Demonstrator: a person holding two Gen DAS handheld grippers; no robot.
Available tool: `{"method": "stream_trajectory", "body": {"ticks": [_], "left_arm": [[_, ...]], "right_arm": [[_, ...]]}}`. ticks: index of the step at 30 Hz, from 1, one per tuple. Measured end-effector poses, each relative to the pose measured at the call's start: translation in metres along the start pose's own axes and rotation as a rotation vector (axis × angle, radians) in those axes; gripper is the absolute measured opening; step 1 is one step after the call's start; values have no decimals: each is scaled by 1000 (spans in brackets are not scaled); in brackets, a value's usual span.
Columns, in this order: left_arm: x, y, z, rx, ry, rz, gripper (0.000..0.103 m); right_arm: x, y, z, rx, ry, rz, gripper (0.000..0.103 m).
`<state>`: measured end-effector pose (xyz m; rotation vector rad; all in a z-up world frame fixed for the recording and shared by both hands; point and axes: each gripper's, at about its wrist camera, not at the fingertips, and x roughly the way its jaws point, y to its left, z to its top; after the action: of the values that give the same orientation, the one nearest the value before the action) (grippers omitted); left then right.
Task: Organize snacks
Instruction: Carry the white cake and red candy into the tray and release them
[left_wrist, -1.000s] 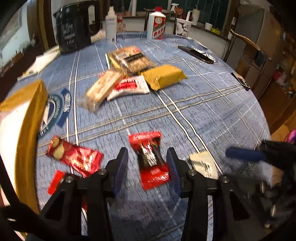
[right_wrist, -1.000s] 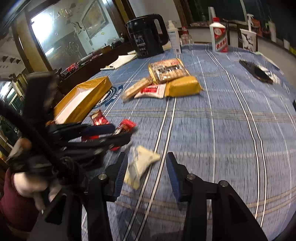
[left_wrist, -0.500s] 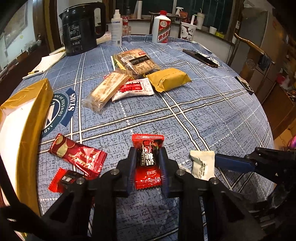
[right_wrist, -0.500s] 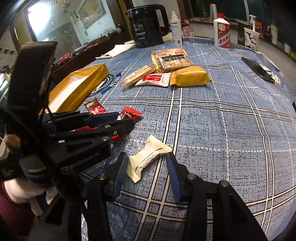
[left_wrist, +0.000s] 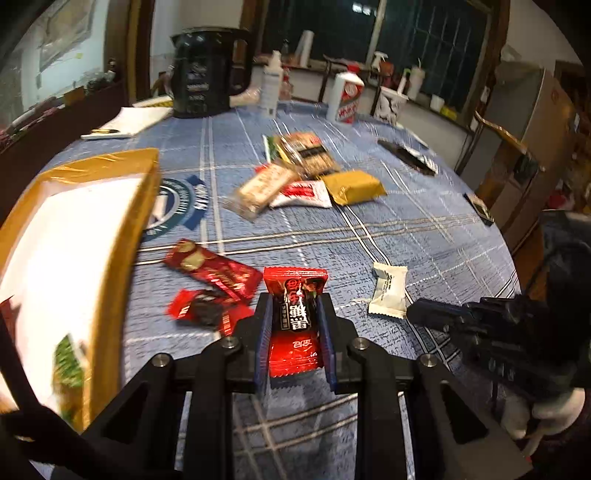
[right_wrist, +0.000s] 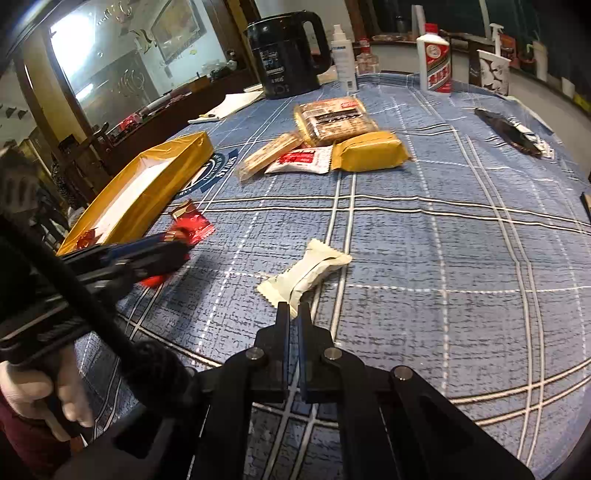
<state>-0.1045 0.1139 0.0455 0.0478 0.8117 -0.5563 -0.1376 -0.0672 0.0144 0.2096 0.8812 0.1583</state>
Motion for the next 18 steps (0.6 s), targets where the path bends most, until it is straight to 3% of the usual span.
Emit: {"method": "stream_trajectory", "body": {"ticks": [3, 5, 6, 9, 12, 16, 18], "left_arm": [[-14, 6, -3, -19, -33, 22, 26], [-21, 7, -5, -23, -51, 48, 26], [-25, 8, -7, -22, -60, 65, 26], [-35, 11, -9, -19, -86, 118, 26], [-45, 18, -10, -22, -113, 153, 26], [-62, 36, -9, -67, -151, 153, 26], [-73, 49, -9, -112, -169, 117, 26]], "right_arm": [[-1, -10, 5, 85, -15, 20, 12], [4, -15, 13, 144, -4, 36, 45], [6, -15, 16, 158, -3, 32, 50], [18, -6, 23, 140, 13, -13, 48], [26, 8, 24, 84, 17, -92, 19], [26, 11, 23, 71, 16, -90, 16], [20, 11, 22, 68, -2, -91, 16]]}}
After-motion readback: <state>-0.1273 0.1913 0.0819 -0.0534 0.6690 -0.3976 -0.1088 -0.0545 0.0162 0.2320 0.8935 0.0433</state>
